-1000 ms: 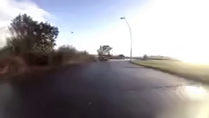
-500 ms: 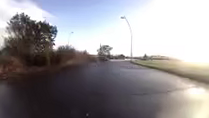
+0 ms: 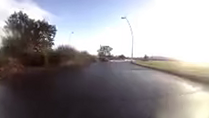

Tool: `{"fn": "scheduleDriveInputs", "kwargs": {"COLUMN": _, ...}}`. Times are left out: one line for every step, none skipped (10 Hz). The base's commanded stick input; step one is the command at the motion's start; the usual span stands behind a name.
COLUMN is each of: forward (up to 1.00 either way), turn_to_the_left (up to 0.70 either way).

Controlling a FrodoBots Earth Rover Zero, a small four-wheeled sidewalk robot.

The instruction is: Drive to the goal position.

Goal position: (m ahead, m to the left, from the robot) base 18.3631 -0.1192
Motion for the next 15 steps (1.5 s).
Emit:
{"fn": "scheduleDriveInputs", "kwargs": {"forward": 0.45, "turn_to_the_left": 0.27}}
{"fn": "scheduleDriveInputs", "kwargs": {"forward": 0.45, "turn_to_the_left": 0.27}}
{"fn": "scheduleDriveInputs", "kwargs": {"forward": 0.45, "turn_to_the_left": 0.27}}
{"fn": "scheduleDriveInputs", "kwargs": {"forward": 0.45, "turn_to_the_left": 0.27}}
{"fn": "scheduleDriveInputs", "kwargs": {"forward": 0.45, "turn_to_the_left": 0.17}}
{"fn": "scheduleDriveInputs", "kwargs": {"forward": 0.45, "turn_to_the_left": 0.00}}
{"fn": "scheduleDriveInputs", "kwargs": {"forward": 0.45, "turn_to_the_left": 0.00}}
{"fn": "scheduleDriveInputs", "kwargs": {"forward": 0.45, "turn_to_the_left": 0.00}}
{"fn": "scheduleDriveInputs", "kwargs": {"forward": 0.45, "turn_to_the_left": 0.00}}
{"fn": "scheduleDriveInputs", "kwargs": {"forward": 0.45, "turn_to_the_left": 0.00}}
{"fn": "scheduleDriveInputs", "kwargs": {"forward": 0.45, "turn_to_the_left": 0.00}}
{"fn": "scheduleDriveInputs", "kwargs": {"forward": 0.45, "turn_to_the_left": 0.00}}
{"fn": "scheduleDriveInputs", "kwargs": {"forward": 0.45, "turn_to_the_left": 0.00}}
{"fn": "scheduleDriveInputs", "kwargs": {"forward": 0.45, "turn_to_the_left": -0.27}}
{"fn": "scheduleDriveInputs", "kwargs": {"forward": 0.45, "turn_to_the_left": -0.27}}
